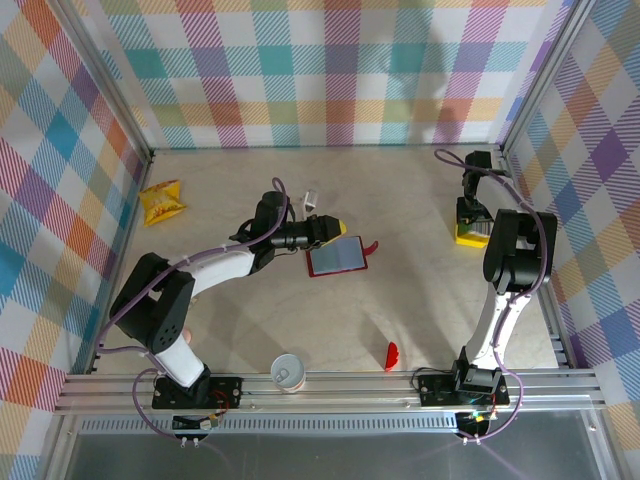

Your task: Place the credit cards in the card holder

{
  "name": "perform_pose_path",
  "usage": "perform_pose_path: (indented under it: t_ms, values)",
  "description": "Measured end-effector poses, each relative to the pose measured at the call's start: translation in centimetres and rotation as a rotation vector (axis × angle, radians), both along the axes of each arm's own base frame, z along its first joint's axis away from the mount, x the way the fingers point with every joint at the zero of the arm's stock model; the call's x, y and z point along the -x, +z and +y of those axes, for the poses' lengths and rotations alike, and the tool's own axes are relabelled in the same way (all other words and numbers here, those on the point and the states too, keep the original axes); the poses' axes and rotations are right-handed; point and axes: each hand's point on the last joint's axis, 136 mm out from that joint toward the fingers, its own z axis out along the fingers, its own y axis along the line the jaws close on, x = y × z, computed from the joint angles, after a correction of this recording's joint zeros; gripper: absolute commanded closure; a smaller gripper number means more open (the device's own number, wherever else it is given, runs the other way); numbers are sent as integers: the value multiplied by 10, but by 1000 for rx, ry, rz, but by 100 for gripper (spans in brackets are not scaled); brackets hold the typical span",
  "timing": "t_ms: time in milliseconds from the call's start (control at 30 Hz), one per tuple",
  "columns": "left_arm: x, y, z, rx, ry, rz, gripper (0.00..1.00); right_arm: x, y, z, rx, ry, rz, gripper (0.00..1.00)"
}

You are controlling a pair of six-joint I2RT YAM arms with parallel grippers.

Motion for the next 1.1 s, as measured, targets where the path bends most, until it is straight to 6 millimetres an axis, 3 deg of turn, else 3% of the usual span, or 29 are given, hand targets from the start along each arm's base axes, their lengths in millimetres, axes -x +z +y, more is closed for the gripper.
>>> perform_pose_path:
  t_ms: [200, 467, 833, 1100]
  values:
    - [0, 0, 0, 0, 0, 1, 66, -2, -1, -3, 0, -2, -5, 68]
    - [0, 0, 0, 0, 0, 1, 66, -4, -1, -5, -6, 8, -13, 88]
    - [0, 0, 0, 0, 0, 0, 66, -7, 2, -6, -16, 8, -32, 100]
    - [0, 1, 0, 2, 0, -1, 66, -11, 11, 9, -100, 30, -75, 100]
